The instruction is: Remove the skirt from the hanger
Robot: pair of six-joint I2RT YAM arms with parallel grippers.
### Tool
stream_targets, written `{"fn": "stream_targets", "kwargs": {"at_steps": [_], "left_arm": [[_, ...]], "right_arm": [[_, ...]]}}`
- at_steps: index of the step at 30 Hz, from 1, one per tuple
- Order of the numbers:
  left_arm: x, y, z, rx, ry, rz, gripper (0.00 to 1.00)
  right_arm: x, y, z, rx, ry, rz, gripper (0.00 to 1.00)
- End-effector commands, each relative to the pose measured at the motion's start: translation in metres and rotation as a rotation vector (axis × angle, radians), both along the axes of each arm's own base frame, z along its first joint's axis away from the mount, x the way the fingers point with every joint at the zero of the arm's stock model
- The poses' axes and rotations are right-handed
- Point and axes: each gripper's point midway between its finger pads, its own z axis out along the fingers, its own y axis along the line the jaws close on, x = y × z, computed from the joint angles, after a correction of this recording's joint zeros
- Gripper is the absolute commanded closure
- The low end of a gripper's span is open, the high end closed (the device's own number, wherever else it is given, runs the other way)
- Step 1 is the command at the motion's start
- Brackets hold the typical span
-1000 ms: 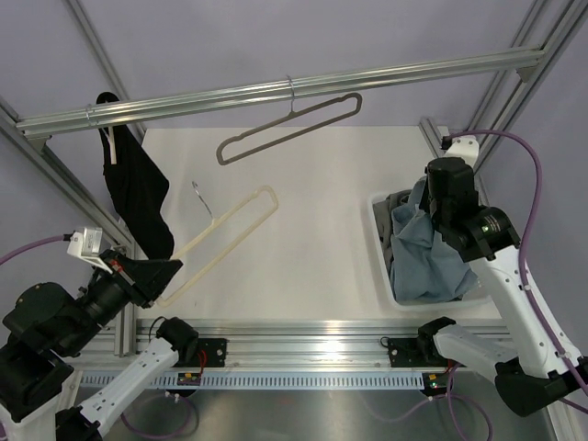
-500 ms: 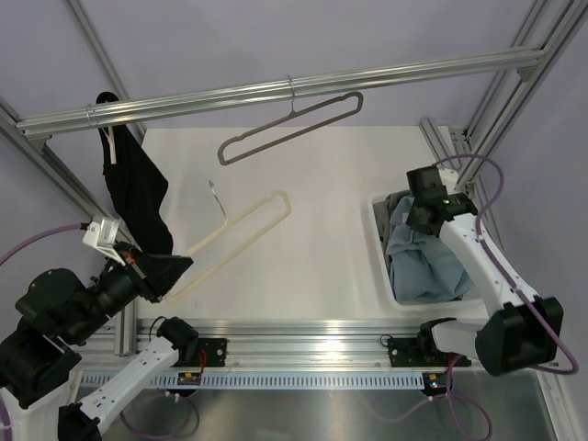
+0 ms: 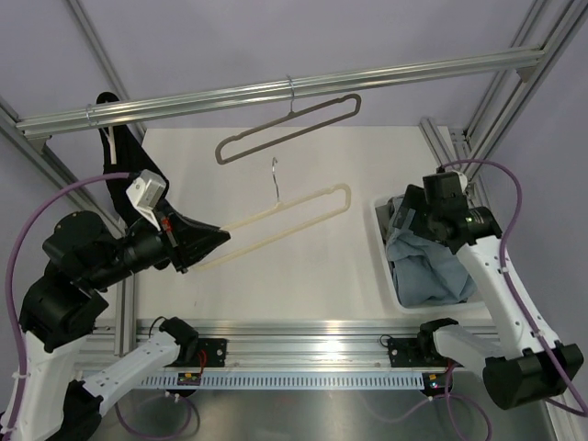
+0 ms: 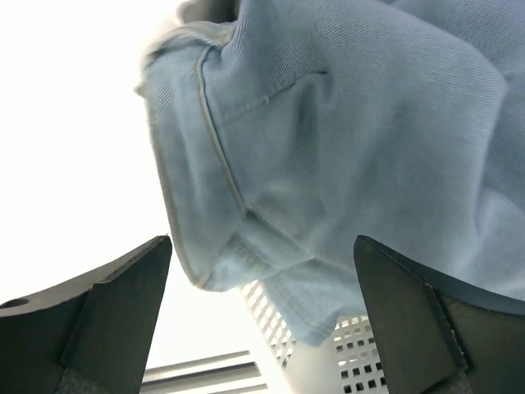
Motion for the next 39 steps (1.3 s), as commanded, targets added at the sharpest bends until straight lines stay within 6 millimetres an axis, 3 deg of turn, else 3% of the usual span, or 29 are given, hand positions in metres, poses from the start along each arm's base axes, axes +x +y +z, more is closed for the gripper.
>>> {"fn": "stream_targets", "kwargs": {"at_steps": [1, 6, 12, 20, 25, 32, 39], "left_arm": [[-0.002, -0.019, 0.059, -0.090, -0.204, -0.126, 1.00], [0.031, -0.043, 0.087, -0.092, -0.220, -0.148, 1.00], [0.059, -0.063, 0.113, -0.107, -0.243, -0.158, 1.00], [0.102, -0.090, 0.109, -0.122, -0.222, -0.149, 1.00], [0.115, -0.097, 0.124, -0.148, -0.252, -0.140, 1.00], [0.142, -0.110, 0.116, -0.139, -0.223, -0.110, 1.00], [0.184, -0.111, 0.091, -0.120, -0.131, 0.042, 1.00]], "right_arm": [[-0.010, 0.007, 0.044, 0.059, -0.104, 0.047, 0.00], [-0.023, 0.009, 0.072, 0.103, -0.219, 0.066, 0.01], [-0.033, 0.003, 0.085, 0.104, -0.304, 0.059, 0.01], [-0.051, -0.005, 0.116, 0.129, -0.450, 0.029, 0.00], [-0.057, -0.006, 0.120, 0.123, -0.452, 0.042, 0.01], [-0.065, -0.010, 0.125, 0.111, -0.472, 0.044, 0.01], [-0.070, -0.013, 0.126, 0.102, -0.479, 0.040, 0.01]]}}
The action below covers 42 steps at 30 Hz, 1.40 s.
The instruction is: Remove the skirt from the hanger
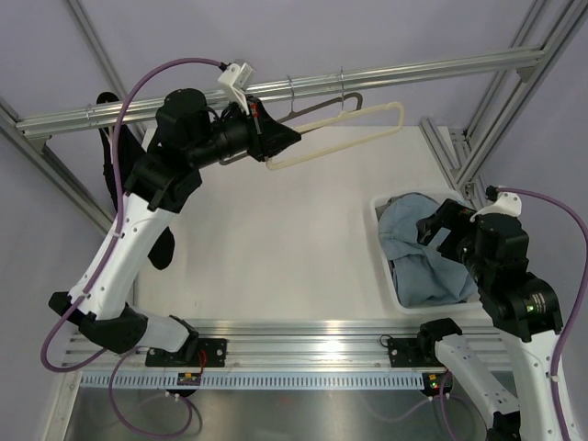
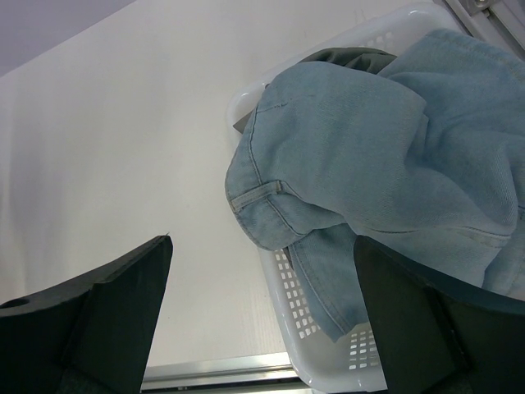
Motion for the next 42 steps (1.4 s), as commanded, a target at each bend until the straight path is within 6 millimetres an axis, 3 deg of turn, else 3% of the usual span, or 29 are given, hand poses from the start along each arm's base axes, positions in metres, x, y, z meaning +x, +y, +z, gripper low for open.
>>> {"fn": "stream_targets", "kwargs": {"at_steps": [1, 14, 15, 17, 18, 19, 20, 22, 23, 27, 29, 31, 33, 36, 39, 42], "left_arm": [[0.018, 0.007, 0.022, -0.072, -0.050, 0.111, 1.00], [0.039, -0.007, -0.003, -0.057, -0.012, 0.109, 1.00], [0.038, -0.007, -0.005, -0.057, -0.009, 0.106, 0.95], [0.038, -0.008, -0.019, -0.053, 0.009, 0.104, 0.67], [0.032, -0.003, -0.015, -0.064, -0.002, 0.109, 0.58], [0.029, -0.002, -0.016, -0.069, -0.004, 0.105, 0.36], [0.026, 0.000, -0.018, -0.071, -0.004, 0.106, 0.24], [0.014, 0.008, -0.017, -0.078, -0.016, 0.106, 0.04], [0.009, 0.011, -0.017, -0.076, -0.016, 0.109, 0.01], [-0.024, 0.046, 0.009, -0.092, -0.067, 0.175, 0.01], [-0.044, 0.075, 0.027, -0.096, -0.114, 0.255, 0.01], [-0.056, 0.101, 0.038, -0.065, -0.127, 0.335, 0.01], [-0.056, 0.123, 0.042, -0.021, -0.128, 0.435, 0.01], [-0.064, 0.163, 0.031, 0.049, -0.063, 0.598, 0.01], [-0.068, 0.222, 0.007, 0.122, -0.028, 0.874, 0.01], [-0.078, 0.252, -0.023, 0.195, 0.008, 0.993, 0.01]], "right_arm": [[-0.004, -0.004, 0.013, -0.017, -0.035, -0.005, 0.01], [-0.009, -0.007, 0.015, -0.026, -0.046, -0.010, 0.01], [-0.009, -0.008, 0.016, -0.029, -0.048, -0.010, 0.00], [-0.009, -0.008, 0.017, -0.027, -0.052, -0.011, 0.00], [-0.009, -0.007, 0.017, -0.025, -0.052, -0.008, 0.00], [-0.008, -0.006, 0.018, -0.020, -0.056, -0.005, 0.01], [-0.006, -0.005, 0.016, -0.018, -0.050, -0.001, 0.01], [-0.005, -0.002, 0.015, -0.012, -0.042, 0.011, 0.00], [-0.003, -0.001, 0.013, -0.009, -0.036, 0.012, 0.01], [0.001, 0.007, 0.012, 0.002, -0.027, 0.051, 0.00], [0.005, 0.010, 0.011, 0.001, -0.015, 0.064, 0.01], [0.008, 0.015, 0.009, 0.005, 0.001, 0.084, 0.00], [0.010, 0.018, 0.010, 0.011, 0.000, 0.098, 0.01], [0.010, 0.020, 0.011, 0.018, -0.005, 0.110, 0.00], [0.008, 0.022, 0.014, 0.028, -0.013, 0.120, 0.01], [0.008, 0.025, 0.017, 0.031, -0.020, 0.141, 0.01]]}}
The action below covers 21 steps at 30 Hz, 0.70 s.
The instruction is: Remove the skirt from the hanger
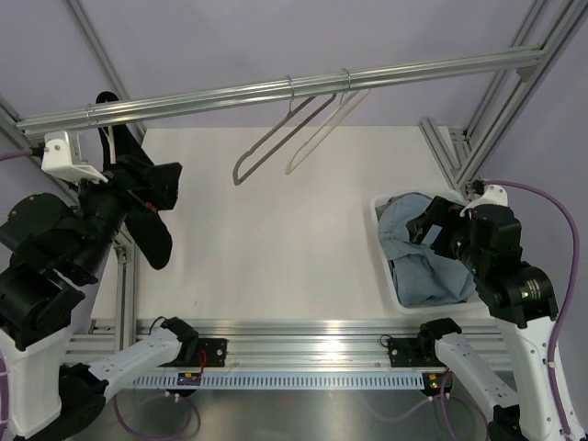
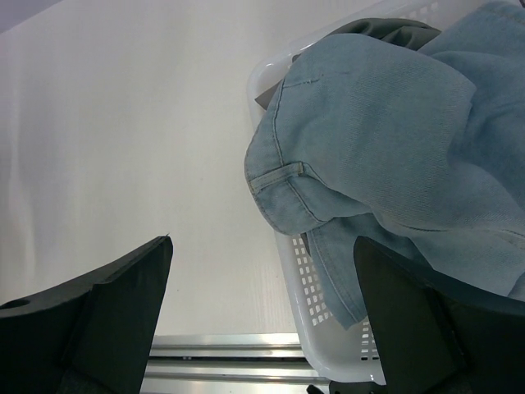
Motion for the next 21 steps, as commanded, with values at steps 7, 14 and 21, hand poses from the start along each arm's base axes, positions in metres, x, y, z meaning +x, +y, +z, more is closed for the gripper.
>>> {"fn": "stream_targets", "kwargs": {"at_steps": [7, 14, 21], "left_arm": [[-0.013, 0.083, -0.072, 0.160, 0.131, 0.378, 0.01], [-0.021, 0.056, -0.048, 0.149, 0.016, 0.187, 0.01], [-0.026, 0.074, -0.023, 0.175, -0.036, 0.257, 0.01]], "right_arm": [[0.004, 0.016, 0.021, 0.032, -0.072, 0.091, 0.01], [0.005, 0.017, 0.022, 0.047, -0.078, 0.090, 0.00], [0.000, 0.021, 0.020, 0.059, -0.069, 0.114, 0.01]]}}
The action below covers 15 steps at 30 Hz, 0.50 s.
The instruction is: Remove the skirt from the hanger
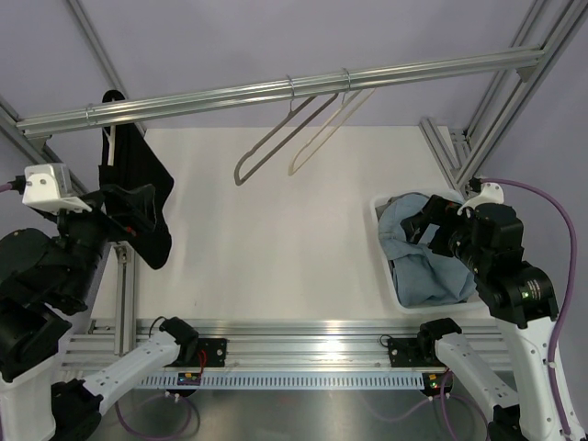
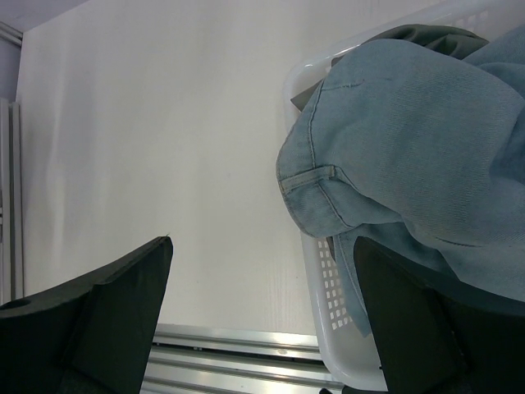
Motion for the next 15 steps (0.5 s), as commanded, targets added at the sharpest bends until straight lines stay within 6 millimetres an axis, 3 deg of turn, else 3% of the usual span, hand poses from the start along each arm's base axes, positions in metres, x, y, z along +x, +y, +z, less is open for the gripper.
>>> {"fn": "stream_targets", "kwargs": {"at_steps": [1, 5, 8, 15], "left_arm": [[0.001, 0.013, 0.028, 0.018, -0.067, 0.058, 0.01], [0.002, 0.038, 0.020, 0.072, -0.032, 0.199, 0.01], [0.003, 0.041, 0.014, 0.091, -0.032, 0.217, 0.01], [0.016, 0.041, -0.034, 0.149, 0.099, 0.284, 0.01]], "right_arm": [[-0.001, 0.004, 0.012, 0.015, -0.041, 0.028, 0.01], [-0.003, 0.004, 0.014, 0.017, -0.048, 0.028, 0.01], [-0.004, 0.004, 0.011, 0.015, -0.041, 0.032, 0.01], [-0.006, 0.005, 0.006, 0.017, -0.031, 0.035, 0.00]]}}
